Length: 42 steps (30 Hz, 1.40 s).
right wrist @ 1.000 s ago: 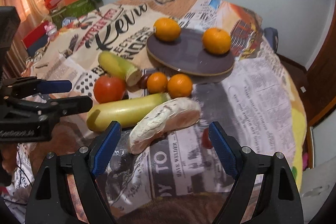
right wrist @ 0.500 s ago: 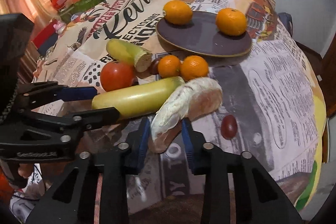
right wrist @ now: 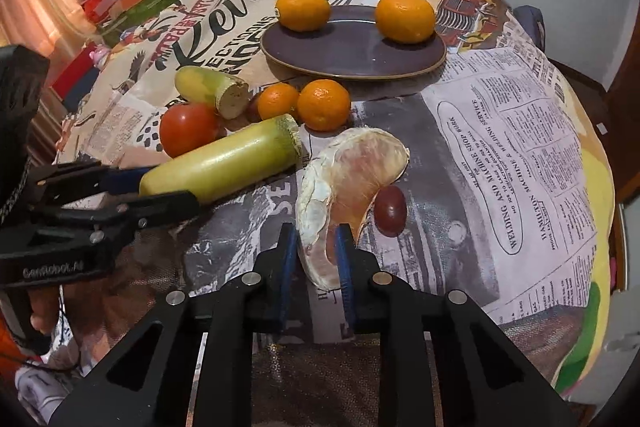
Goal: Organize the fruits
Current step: 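Grasp the pink pomelo segment with the right gripper while the left grasps the pale squash, then lift the pomelo segment and pale squash and carry both toward the plate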
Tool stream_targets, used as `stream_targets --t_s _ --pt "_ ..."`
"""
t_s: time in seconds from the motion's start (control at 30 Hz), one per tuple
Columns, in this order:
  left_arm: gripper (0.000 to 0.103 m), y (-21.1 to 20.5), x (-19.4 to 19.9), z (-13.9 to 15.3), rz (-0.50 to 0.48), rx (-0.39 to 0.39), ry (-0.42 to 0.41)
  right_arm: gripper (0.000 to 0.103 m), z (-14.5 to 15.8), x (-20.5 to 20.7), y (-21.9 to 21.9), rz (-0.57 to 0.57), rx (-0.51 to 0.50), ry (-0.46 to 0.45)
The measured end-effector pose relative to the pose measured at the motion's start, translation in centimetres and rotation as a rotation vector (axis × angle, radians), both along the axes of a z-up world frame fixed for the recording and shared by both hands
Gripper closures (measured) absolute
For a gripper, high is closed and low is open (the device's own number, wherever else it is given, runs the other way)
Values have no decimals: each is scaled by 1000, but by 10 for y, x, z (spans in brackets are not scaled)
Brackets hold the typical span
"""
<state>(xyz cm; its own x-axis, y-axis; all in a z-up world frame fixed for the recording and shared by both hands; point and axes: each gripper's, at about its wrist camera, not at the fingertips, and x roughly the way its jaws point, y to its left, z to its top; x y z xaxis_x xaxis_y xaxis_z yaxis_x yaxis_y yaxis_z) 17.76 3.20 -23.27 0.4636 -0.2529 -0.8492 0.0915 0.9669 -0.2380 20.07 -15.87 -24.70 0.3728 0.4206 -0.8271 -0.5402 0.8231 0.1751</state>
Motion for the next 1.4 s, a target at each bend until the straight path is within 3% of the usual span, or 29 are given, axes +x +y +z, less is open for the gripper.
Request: stream_targets --t_s 0.17,0.37,0.6,0.9,1.0,1.07,1.4 --pt "66 -11 -17 5 -36 9 5 91 3 -5 -10 7 22 17" --pt "67 -25 -28 8 -66 42 15 91 9 -13 -27 -12 24 15" --pt "67 -20 -11 17 -52 35 5 62 8 -6 -19 -20 25 7" --pt "67 -24 19 5 -54 16 42 62 -15 9 4 -2 1 36" --pt "67 -29 28 0 -54 26 54 72 -14 10 0 -7 13 31" --pt "67 -29 32 -5 -44 20 60 72 -15 9 -5 5 27 40" --pt "66 -15 9 -5 -18 -12 52 72 -10 -24 -19 115 3 66"
